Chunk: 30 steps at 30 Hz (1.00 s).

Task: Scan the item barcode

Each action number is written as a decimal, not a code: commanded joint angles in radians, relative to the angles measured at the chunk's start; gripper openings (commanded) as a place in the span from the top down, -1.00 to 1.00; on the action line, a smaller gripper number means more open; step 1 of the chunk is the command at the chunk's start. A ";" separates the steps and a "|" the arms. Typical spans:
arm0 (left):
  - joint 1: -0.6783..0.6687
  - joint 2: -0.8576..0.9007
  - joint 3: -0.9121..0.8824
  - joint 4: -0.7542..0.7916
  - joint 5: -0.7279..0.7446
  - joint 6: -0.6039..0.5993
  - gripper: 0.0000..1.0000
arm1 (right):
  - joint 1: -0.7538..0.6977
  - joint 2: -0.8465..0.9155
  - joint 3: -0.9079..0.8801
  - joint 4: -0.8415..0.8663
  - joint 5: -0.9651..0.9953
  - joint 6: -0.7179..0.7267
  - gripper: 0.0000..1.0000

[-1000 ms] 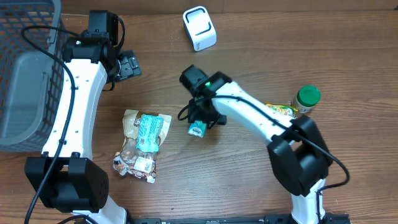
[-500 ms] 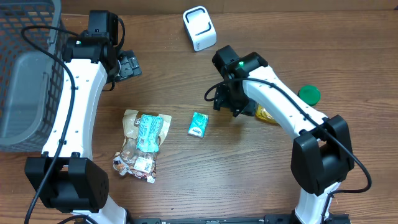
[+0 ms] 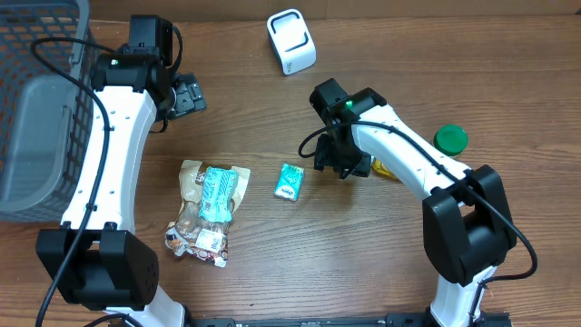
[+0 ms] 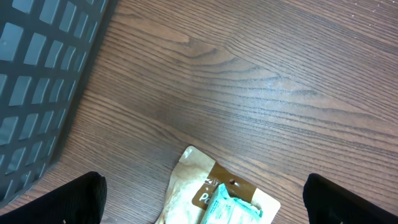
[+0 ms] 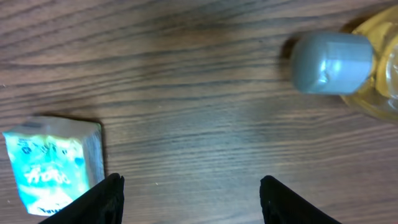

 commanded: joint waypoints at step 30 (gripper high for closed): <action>0.001 -0.013 0.009 -0.001 0.004 0.014 -1.00 | 0.006 -0.053 -0.187 0.359 -0.426 0.072 0.14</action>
